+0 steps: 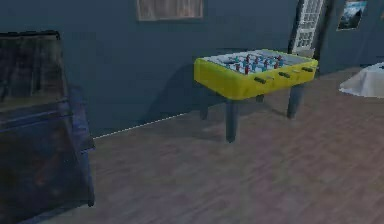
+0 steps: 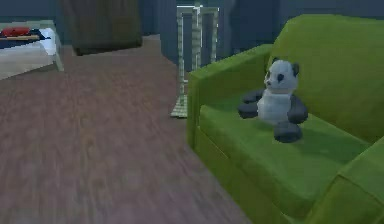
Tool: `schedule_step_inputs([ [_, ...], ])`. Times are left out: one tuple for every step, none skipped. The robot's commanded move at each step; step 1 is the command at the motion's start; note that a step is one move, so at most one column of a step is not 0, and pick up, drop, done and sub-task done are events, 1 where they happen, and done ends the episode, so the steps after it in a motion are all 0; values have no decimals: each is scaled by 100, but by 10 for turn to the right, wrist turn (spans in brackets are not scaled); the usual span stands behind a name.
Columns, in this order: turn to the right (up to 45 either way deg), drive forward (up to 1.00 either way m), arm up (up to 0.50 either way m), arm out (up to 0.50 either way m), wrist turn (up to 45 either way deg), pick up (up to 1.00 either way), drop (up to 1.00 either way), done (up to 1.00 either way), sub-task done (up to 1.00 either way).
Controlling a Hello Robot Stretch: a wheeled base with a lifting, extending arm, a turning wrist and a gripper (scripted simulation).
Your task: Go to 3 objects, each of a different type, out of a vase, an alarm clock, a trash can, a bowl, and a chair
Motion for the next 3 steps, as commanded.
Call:
schedule_step_inputs([
  [-300,0,0,0,0,0,0,0,0],
  [0,45,0,0,0,0,0,0,0],
  [-330,0,0,0,0,0,0,0,0],
])
